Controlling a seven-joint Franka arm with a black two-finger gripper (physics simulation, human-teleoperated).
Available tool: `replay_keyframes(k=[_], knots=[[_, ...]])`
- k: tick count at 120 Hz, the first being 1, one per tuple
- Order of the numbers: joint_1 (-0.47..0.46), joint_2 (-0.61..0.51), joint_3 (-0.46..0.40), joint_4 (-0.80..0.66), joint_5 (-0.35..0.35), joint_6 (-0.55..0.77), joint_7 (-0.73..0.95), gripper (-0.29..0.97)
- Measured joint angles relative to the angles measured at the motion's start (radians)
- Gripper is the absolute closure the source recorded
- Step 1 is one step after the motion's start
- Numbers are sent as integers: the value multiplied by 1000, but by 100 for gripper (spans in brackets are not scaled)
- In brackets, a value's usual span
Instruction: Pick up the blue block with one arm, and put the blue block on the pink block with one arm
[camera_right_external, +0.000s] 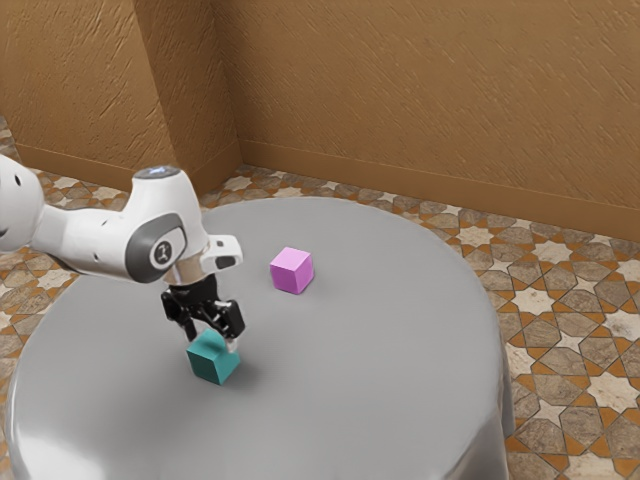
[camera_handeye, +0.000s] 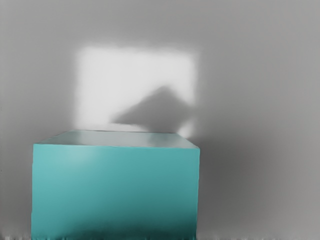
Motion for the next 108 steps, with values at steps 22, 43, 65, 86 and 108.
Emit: replay_keyframes(k=[22,43,65,86,108], knots=[[1,17,0,-2,0,3,1,3],[2,18,3,-2,0,4,3,3],[3,28,9,3,4,8,25,3],[9,61,12,22,6,14,48,3],[9,87,14,42,-2,13,65,3]])
